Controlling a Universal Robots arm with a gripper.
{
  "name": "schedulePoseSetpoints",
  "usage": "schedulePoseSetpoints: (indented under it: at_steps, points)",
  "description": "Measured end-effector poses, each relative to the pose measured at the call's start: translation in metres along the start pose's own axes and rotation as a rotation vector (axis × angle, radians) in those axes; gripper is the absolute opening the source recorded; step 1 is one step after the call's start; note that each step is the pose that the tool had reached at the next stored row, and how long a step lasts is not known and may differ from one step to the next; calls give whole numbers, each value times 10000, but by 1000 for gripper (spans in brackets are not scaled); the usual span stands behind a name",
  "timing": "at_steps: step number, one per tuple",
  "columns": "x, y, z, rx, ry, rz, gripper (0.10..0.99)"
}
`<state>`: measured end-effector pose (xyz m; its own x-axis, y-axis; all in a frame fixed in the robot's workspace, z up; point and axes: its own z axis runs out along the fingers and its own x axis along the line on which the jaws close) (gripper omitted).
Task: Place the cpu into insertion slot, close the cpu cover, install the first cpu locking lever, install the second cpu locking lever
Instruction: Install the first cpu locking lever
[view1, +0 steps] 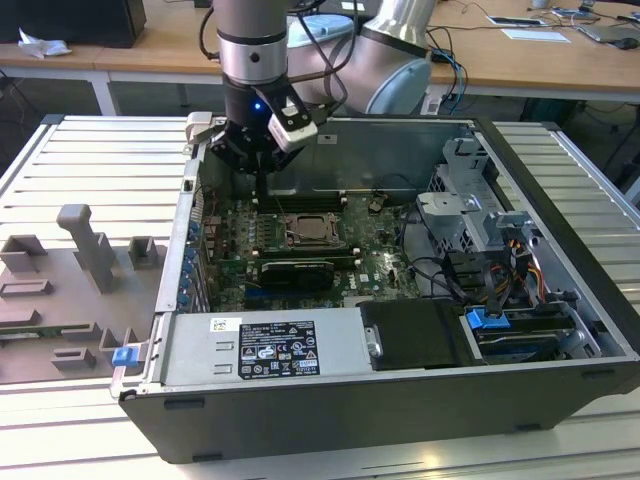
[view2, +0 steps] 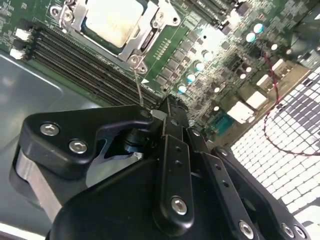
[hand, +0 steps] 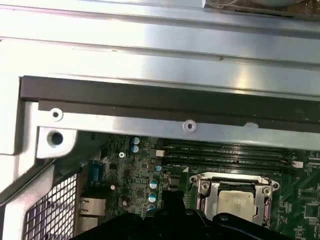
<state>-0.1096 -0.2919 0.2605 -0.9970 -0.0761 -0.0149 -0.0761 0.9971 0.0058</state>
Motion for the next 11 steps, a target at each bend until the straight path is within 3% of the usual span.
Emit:
schedulePoseSetpoints:
  at_steps: [6,9,11]
  points:
    - [-200,32,13,4,-2,228,106]
    - [-367,35,24,9,-2,335,106]
    - [-433,30,31,9,-1,351,106]
